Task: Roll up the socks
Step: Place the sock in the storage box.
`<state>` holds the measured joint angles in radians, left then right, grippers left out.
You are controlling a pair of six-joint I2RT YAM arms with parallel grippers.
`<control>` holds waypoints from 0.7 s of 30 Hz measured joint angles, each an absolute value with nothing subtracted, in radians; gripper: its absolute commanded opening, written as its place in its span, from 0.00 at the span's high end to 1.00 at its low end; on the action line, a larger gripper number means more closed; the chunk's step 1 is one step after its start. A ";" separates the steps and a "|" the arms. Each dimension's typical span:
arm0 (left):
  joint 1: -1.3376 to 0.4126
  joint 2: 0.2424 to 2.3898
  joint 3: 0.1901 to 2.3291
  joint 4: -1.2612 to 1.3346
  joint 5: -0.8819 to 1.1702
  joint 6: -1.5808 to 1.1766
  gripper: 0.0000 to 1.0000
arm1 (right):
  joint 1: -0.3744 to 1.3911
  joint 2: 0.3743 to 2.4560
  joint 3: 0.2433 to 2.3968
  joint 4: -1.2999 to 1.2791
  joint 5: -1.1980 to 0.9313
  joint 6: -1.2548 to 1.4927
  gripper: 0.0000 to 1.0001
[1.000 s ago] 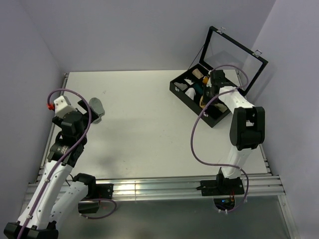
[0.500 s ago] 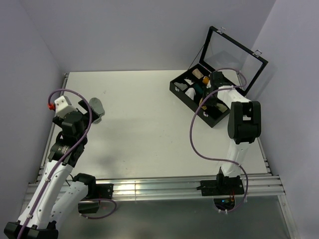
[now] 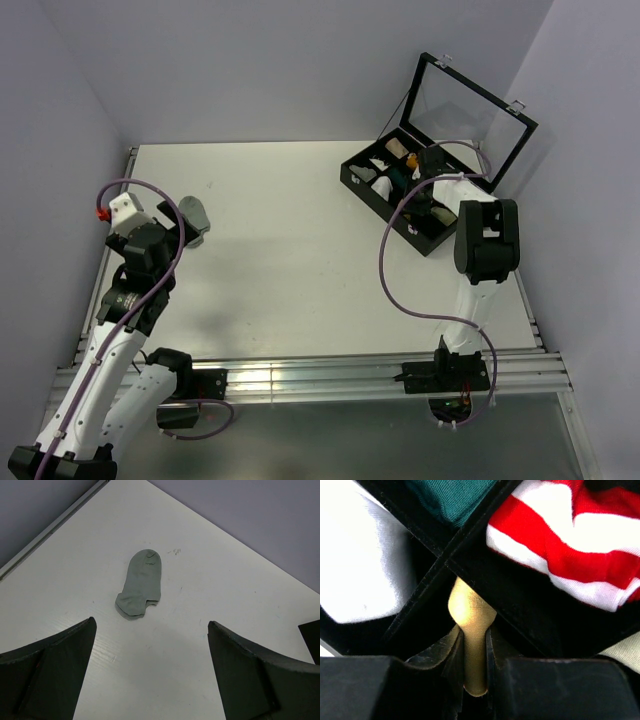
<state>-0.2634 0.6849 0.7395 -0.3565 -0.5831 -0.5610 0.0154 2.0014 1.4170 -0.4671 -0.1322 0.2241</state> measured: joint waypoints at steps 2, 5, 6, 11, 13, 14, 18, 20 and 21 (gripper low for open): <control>-0.263 0.684 0.739 -0.356 -0.582 -0.561 0.02 | 0.015 2.002 1.417 -0.464 -0.133 0.230 0.69; -0.263 0.682 0.739 -0.356 -0.580 -0.561 0.02 | 0.020 2.002 1.419 -0.455 -0.134 0.238 0.55; -0.263 0.681 0.739 -0.356 -0.580 -0.561 0.02 | 0.020 2.002 1.419 -0.451 -0.134 0.238 0.51; -0.263 0.676 0.739 -0.355 -0.572 -0.561 0.02 | 0.020 1.993 1.417 -0.430 -0.138 0.238 0.45; -0.263 0.676 0.739 -0.356 -0.572 -0.561 0.02 | 0.020 1.982 1.412 -0.431 -0.137 0.238 0.43; -0.263 0.676 0.739 -0.356 -0.572 -0.561 0.02 | 0.020 1.976 1.410 -0.433 -0.136 0.238 0.42; -0.263 0.676 0.739 -0.355 -0.568 -0.561 0.02 | 0.019 1.945 1.404 -0.461 -0.130 0.238 0.39; -0.263 0.676 0.737 -0.354 -0.564 -0.561 0.02 | 0.019 1.922 1.402 -0.477 -0.125 0.238 0.38; -0.263 0.676 0.735 -0.351 -0.562 -0.561 0.02 | 0.019 1.911 1.401 -0.486 -0.124 0.238 0.37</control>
<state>-0.2634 0.6758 0.7345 -0.3508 -0.5617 -0.5610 0.0189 1.9106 1.4010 -0.4858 -0.1242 0.2379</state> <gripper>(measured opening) 0.984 0.617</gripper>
